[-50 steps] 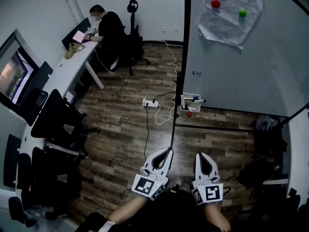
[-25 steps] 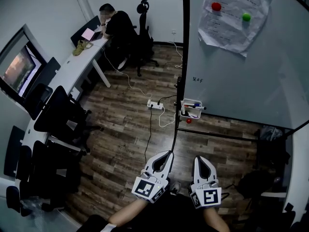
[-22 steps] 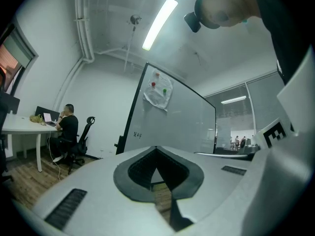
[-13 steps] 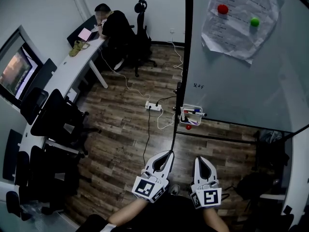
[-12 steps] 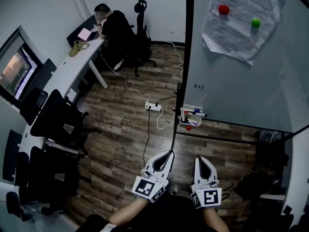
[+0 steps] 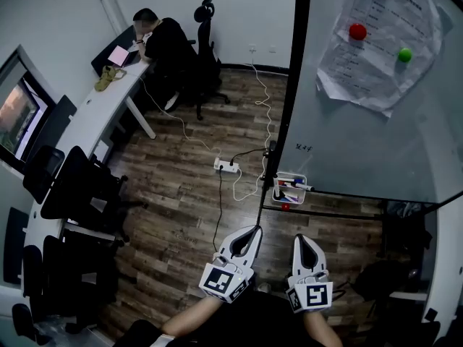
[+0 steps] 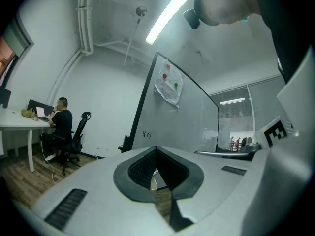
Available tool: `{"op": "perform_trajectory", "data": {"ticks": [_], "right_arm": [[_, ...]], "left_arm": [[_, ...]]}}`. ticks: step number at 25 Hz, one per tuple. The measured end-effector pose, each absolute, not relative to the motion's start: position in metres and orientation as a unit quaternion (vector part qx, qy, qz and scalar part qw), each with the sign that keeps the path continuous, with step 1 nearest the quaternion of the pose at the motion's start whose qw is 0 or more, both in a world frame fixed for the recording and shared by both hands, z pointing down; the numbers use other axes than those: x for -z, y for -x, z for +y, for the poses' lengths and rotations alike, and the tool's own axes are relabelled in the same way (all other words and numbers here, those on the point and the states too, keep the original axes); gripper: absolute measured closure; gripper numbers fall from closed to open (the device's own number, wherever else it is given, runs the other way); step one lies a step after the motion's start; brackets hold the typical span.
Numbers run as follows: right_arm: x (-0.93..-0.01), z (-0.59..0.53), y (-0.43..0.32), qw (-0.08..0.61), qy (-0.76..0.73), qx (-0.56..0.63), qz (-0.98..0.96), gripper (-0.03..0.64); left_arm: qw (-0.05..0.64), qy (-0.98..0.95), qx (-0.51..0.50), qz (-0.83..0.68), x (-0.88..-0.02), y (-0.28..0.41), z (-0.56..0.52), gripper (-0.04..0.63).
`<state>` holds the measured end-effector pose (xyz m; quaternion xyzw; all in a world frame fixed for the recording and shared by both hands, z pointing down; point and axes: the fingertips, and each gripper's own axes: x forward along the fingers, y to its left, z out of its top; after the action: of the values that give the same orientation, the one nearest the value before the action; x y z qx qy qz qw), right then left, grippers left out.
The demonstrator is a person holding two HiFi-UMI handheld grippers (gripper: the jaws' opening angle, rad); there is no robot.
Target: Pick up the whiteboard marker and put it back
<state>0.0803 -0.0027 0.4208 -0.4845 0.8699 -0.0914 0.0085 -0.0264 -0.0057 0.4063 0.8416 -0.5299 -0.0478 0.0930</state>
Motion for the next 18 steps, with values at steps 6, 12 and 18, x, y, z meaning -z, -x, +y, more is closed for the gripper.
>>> {"op": "perform_trajectory", "data": {"ticks": [6,12,18], "right_arm": [[-0.42,-0.023,-0.068,0.005,0.505,0.088,0.859,0.603],[-0.415,-0.034,-0.054,0.005,0.519,0.083,0.851,0.603],[-0.418,-0.044,-0.051,-0.003,0.528,0.082,0.845,0.603]], "left_arm": [[0.094,-0.852,0.045,-0.513,-0.404,0.042,-0.028,0.588],[0.101,-0.86,0.045,-0.498,-0.409,0.056,-0.044,0.588],[0.111,-0.863,0.041,-0.49,-0.416,0.057,-0.053,0.588]]}}
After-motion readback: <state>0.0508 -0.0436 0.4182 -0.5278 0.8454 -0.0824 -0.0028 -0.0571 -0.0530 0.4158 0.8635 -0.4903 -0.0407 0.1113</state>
